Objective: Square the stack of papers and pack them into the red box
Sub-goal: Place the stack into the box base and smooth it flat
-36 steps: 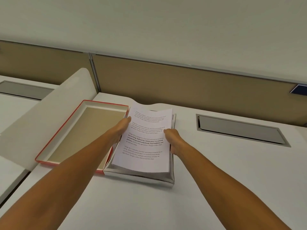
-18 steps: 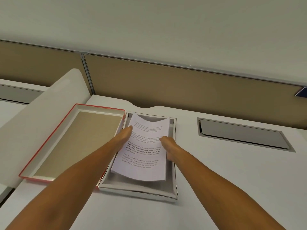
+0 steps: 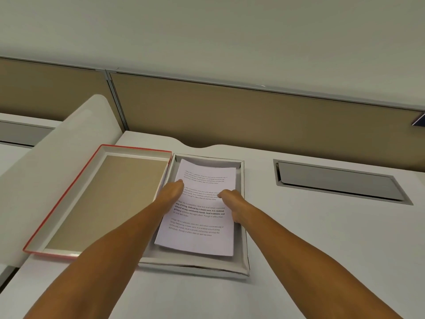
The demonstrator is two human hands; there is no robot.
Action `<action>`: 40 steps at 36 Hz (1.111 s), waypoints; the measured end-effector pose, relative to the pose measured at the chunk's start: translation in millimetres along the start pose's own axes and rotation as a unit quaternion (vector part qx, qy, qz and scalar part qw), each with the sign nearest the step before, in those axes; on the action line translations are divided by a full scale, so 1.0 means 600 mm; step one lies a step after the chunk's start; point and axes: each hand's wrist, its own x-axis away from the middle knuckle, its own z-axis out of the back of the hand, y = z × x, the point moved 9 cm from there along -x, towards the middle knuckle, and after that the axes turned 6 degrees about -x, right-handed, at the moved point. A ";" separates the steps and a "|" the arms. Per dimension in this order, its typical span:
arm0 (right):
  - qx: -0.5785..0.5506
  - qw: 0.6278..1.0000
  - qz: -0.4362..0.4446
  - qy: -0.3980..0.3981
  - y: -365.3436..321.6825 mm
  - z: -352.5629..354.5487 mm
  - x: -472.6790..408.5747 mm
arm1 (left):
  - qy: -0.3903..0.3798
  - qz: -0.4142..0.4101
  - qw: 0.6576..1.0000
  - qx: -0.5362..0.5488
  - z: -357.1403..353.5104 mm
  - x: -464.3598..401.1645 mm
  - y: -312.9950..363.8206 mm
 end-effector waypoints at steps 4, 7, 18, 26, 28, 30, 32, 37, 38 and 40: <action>0.062 0.997 0.020 0.032 0.000 0.004 0.008 | 0.085 -0.033 0.994 -0.064 0.013 0.014 0.007; 0.085 0.995 0.033 0.034 0.004 0.003 0.015 | 0.111 -0.036 0.991 -0.070 0.012 0.021 0.000; 0.040 0.998 0.023 0.031 0.013 0.010 0.017 | 0.101 -0.025 0.993 -0.063 0.003 0.025 -0.005; 0.049 0.999 0.017 0.017 0.015 0.002 0.008 | 0.054 -0.008 0.998 -0.013 0.002 0.018 -0.001; 0.044 0.998 0.029 0.027 0.013 0.000 0.006 | 0.037 0.002 0.999 0.000 -0.003 0.016 -0.001; 0.039 0.997 0.044 0.044 0.012 0.002 0.004 | 0.029 0.006 1.000 0.011 -0.005 0.014 -0.003; 0.040 0.997 0.049 0.051 0.014 0.001 0.002 | 0.036 0.006 0.999 0.009 0.000 0.011 -0.006; 0.056 0.995 0.038 0.068 0.014 -0.005 0.002 | 0.029 0.006 0.999 0.017 0.001 0.010 -0.007; 0.060 0.995 0.039 0.072 0.014 -0.004 0.002 | 0.022 0.006 1.000 0.017 -0.002 0.012 -0.006; 0.067 0.994 0.037 0.076 0.013 -0.004 -0.001 | 0.016 0.007 1.000 0.022 -0.005 0.014 -0.006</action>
